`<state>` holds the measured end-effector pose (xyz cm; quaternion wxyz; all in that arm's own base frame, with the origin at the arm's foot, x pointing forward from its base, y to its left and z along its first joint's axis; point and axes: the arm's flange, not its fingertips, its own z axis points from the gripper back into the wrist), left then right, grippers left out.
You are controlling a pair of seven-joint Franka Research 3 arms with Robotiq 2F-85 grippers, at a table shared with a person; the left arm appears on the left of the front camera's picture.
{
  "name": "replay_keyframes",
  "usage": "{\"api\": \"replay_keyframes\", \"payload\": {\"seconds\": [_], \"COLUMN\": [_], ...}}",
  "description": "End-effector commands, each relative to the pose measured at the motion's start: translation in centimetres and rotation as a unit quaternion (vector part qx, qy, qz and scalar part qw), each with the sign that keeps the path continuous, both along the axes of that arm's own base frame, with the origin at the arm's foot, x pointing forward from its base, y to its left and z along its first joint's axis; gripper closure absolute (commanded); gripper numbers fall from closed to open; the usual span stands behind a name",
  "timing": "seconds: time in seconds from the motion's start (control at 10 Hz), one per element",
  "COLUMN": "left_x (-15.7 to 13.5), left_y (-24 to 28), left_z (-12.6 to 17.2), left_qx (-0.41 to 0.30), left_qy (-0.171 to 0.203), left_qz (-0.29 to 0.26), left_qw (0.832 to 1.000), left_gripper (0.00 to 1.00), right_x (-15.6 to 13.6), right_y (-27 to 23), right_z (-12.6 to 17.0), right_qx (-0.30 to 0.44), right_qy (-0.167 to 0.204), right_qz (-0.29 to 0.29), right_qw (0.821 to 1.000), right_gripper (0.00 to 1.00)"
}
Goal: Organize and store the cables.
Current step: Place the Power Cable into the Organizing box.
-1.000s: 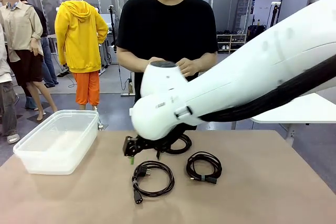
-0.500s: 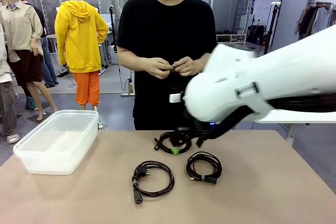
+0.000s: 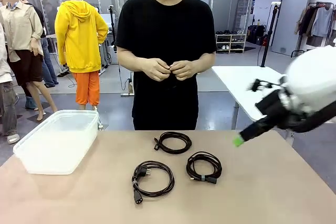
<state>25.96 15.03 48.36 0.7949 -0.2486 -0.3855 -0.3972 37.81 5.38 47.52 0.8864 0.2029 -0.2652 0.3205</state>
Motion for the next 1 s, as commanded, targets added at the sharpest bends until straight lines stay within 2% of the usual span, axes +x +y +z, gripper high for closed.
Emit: {"api": "replay_keyframes", "payload": {"seconds": [0.0, 0.3, 0.4, 0.9], "left_x": [0.1, 0.1, 0.1, 0.1], "left_y": [0.2, 0.2, 0.2, 0.2], "left_z": [0.1, 0.1, 0.1, 0.1], "left_qx": [-0.007, -0.007, -0.007, -0.007], "left_qy": [-0.008, -0.008, -0.008, -0.008], "left_qz": [-0.009, -0.009, -0.009, -0.009], "left_qw": [1.000, 1.000, 1.000, 1.000], "left_gripper": [0.00, 0.00, 0.00, 0.00], "right_x": [-3.3, -4.8, -0.8, -1.0], "right_y": [-4.0, -5.7, -6.5, -6.7], "right_z": [-1.8, -2.9, 0.9, 0.7], "right_qx": [0.071, 0.072, 0.061, 0.056], "right_qy": [-0.047, -0.082, -0.064, -0.068], "right_qz": [0.067, 0.098, 0.061, 0.064], "right_qw": [0.994, 0.989, 0.994, 0.994], "right_gripper": [0.00, 0.00, 0.00, 0.00]}}
